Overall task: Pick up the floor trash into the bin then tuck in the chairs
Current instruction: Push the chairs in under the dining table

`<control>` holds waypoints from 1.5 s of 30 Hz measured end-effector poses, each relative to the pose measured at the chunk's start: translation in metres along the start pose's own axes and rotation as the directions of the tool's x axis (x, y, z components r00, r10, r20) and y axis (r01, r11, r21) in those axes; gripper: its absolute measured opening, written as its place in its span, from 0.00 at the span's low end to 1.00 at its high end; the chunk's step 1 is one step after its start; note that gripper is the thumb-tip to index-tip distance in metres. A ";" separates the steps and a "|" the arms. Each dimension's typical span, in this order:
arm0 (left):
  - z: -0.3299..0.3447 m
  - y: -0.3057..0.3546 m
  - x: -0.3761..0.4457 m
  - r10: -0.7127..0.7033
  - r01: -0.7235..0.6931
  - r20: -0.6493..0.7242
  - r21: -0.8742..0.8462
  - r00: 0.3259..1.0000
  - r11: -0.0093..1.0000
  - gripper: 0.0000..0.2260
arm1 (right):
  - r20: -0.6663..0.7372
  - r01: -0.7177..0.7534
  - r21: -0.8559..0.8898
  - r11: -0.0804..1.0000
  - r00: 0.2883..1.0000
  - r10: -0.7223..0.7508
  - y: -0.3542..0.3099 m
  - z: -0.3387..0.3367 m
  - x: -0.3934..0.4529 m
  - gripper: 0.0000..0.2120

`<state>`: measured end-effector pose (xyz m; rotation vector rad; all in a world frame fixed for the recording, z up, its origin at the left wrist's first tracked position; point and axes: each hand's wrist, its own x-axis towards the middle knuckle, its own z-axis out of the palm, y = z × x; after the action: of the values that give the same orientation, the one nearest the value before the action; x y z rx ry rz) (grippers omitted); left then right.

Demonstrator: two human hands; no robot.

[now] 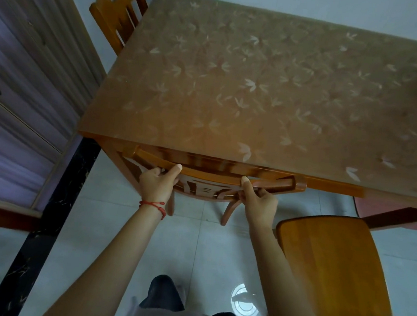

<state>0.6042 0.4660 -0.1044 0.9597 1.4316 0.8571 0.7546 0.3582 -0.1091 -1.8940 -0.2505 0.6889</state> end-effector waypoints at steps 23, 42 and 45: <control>-0.041 -0.012 -0.058 0.120 -0.197 0.196 0.445 0.973 0.874 0.23 | 0.118 0.167 -0.224 0.960 0.983 -0.143 0.003 -0.037 -0.065 0.15; -0.089 -0.083 -0.176 0.382 -0.672 0.576 0.715 0.723 0.193 0.25 | 0.333 0.491 -0.647 0.584 0.871 -0.362 0.089 -0.123 -0.162 0.25; -0.100 -0.097 -0.190 0.364 -0.670 0.586 0.722 0.724 0.171 0.28 | 0.334 0.488 -0.652 0.580 0.872 -0.357 0.103 -0.131 -0.179 0.25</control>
<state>0.4984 0.2551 -0.1092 2.5047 1.2432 0.2324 0.6695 0.1295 -0.1030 -2.3777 -1.2152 0.4274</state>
